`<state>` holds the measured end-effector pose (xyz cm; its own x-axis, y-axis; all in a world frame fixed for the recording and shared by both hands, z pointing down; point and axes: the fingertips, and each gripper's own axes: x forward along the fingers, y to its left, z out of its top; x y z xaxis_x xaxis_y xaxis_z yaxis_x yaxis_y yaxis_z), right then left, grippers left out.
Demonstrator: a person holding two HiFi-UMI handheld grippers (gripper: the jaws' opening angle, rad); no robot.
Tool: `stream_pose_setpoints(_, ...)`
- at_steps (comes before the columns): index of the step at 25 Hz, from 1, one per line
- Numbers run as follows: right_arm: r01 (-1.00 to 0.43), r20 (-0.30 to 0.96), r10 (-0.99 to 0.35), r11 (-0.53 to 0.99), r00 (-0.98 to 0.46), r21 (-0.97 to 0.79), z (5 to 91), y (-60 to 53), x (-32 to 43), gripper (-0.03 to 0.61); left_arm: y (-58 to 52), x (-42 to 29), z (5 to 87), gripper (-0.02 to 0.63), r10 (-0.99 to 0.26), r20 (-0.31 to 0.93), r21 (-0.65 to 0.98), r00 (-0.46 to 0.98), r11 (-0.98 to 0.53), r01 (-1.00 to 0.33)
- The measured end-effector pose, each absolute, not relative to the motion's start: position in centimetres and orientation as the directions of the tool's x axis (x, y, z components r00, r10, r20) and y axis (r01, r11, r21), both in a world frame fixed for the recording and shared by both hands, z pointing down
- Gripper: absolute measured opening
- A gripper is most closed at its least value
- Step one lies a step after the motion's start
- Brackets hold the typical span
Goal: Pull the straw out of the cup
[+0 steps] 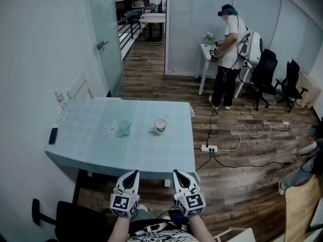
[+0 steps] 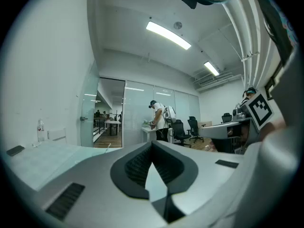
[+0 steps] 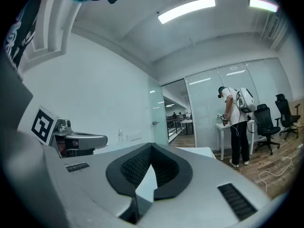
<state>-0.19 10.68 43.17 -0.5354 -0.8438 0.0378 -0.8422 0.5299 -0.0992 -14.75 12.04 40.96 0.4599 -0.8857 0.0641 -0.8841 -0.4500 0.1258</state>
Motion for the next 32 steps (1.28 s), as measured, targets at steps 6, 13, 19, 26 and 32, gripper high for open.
stream_pose_setpoints(6, -0.838, 0.032, -0.841, 0.535, -0.541, -0.102, 43.3, 11.1, -0.3, 0.017, 11.8, -15.6, 44.1, 0.012, -0.89, 0.078, 0.11, 0.448, -0.439, -0.892)
stream_pose_setpoints(13, -0.846, 0.04, -0.849, 0.52, -0.527, -0.117, 43.4, 11.7, -0.1, 0.017, 12.0, -15.5, 44.1, 0.014, -0.895, 0.109, 0.068, 0.432, -0.427, -0.902)
stream_pose_setpoints(19, -0.841, 0.046, -0.844, 0.525, -0.534, -0.13, 43.9, 12.6, -0.1, 0.017, 12.8, -14.9, 44.2, 0.014, -0.889, 0.119, 0.028, 0.443, -0.443, -0.896)
stream_pose_setpoints(26, -0.841, 0.044, -0.844, 0.525, -0.534, -0.134, 43.8, 13.5, 0.3, 0.017, 13.9, -14.0, 43.8, 0.014, -0.882, 0.125, 0.001, 0.454, -0.458, -0.889)
stream_pose_setpoints(32, -0.847, 0.048, -0.85, 0.515, -0.524, -0.13, 44.1, 13.4, 0.8, 0.017, 13.6, -13.6, 43.7, 0.014, -0.88, 0.119, 0.003, 0.46, -0.463, -0.886)
